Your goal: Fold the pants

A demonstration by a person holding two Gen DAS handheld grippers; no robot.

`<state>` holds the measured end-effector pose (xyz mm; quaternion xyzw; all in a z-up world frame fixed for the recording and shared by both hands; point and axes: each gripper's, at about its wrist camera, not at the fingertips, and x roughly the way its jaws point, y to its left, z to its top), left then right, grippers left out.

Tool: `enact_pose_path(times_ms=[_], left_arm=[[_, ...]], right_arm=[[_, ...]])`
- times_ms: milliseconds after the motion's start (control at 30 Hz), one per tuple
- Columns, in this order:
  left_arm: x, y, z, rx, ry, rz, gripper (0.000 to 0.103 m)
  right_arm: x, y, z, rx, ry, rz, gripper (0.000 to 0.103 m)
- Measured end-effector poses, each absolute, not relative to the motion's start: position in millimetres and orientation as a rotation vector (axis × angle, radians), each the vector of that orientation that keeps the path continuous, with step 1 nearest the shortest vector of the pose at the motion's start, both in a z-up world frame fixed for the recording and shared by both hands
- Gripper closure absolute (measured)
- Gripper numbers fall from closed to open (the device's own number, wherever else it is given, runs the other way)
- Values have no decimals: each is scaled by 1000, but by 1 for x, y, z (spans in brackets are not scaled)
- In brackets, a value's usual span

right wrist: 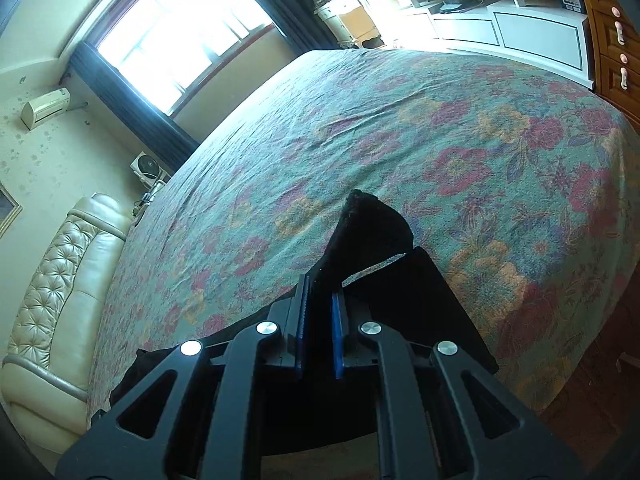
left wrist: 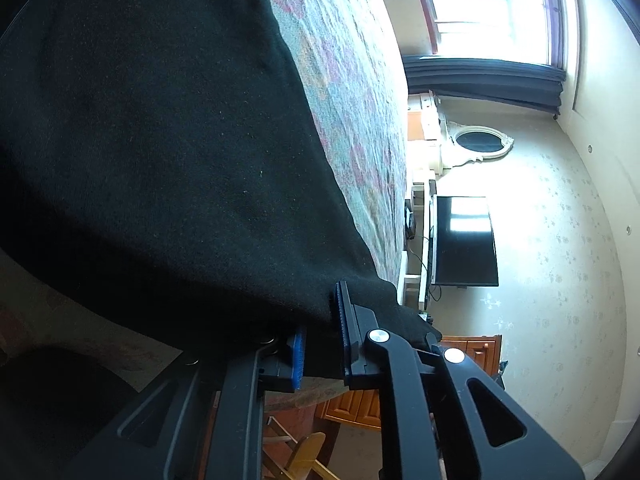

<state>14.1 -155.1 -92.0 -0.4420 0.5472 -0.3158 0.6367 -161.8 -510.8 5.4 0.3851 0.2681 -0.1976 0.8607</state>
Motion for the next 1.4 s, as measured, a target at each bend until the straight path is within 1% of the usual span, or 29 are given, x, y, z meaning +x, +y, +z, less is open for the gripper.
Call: enact_pose_path(times_ms=[100, 200, 300, 400, 500, 533, 567, 667, 700, 733, 767, 800, 833, 867, 900, 933, 1000, 1100, 1267, 1300, 1367, 1400], left_arm=[[8, -154, -87, -958, 1247, -736, 89], [3, -153, -98, -938, 1290, -711, 89], [-2, -153, -115, -953, 1358, -663, 90], [-3, -159, -111, -919, 1358, -674, 87], [-6, -162, -106, -887, 1354, -697, 77], [-6, -164, -105, -880, 1354, -711, 76], [-8, -167, -103, -872, 1356, -728, 74], [-15, -175, -94, -842, 1370, -782, 73], [-15, -177, -91, -828, 1364, -808, 73], [-15, -181, -85, -804, 1350, -832, 73], [-15, -184, -77, -774, 1327, -851, 73], [-14, -187, -68, -745, 1291, -869, 73], [-13, -187, -60, -715, 1251, -889, 71], [-12, -189, -53, -676, 1211, -902, 64], [-10, -189, -46, -637, 1166, -904, 60], [-7, -189, -42, -612, 1134, -903, 60], [0, -186, -41, -591, 1115, -891, 60], [12, -181, -48, -611, 1136, -844, 60], [29, -159, -68, -648, 1182, -756, 60], [30, -156, -72, -651, 1193, -742, 60], [32, -153, -78, -657, 1208, -732, 60], [32, -153, -81, -658, 1216, -728, 60]], right_arm=[[-181, -509, 2, 837, 544, -411, 93], [-197, -508, -12, 870, 557, -413, 93], [-209, -509, -35, 918, 589, -427, 93], [-219, -513, -63, 992, 625, -444, 93], [-226, -516, -85, 1042, 679, -480, 83], [-231, -517, -90, 1055, 687, -496, 75], [-236, -518, -93, 1064, 693, -510, 73], [-256, -524, -93, 1069, 681, -562, 72], [-263, -527, -89, 1076, 661, -573, 70], [-268, -530, -85, 1081, 637, -579, 64], [-272, -533, -79, 1077, 610, -586, 61], [-273, -538, -73, 1069, 586, -587, 56], [-272, -543, -66, 1063, 560, -575, 54], [-268, -549, -58, 1058, 534, -547, 52], [-260, -556, -53, 1046, 528, -518, 43], [-247, -563, -50, 1033, 548, -486, 42], [-222, -577, -47, 1019, 572, -442, 42], [-176, -596, -52, 990, 673, -414, 42], [-121, -611, -85, 1082, 843, -285, 41], [-116, -612, -91, 1104, 866, -258, 40], [-111, -613, -93, 1087, 877, -262, 44], [-111, -614, -92, 1096, 859, -252, 58]])
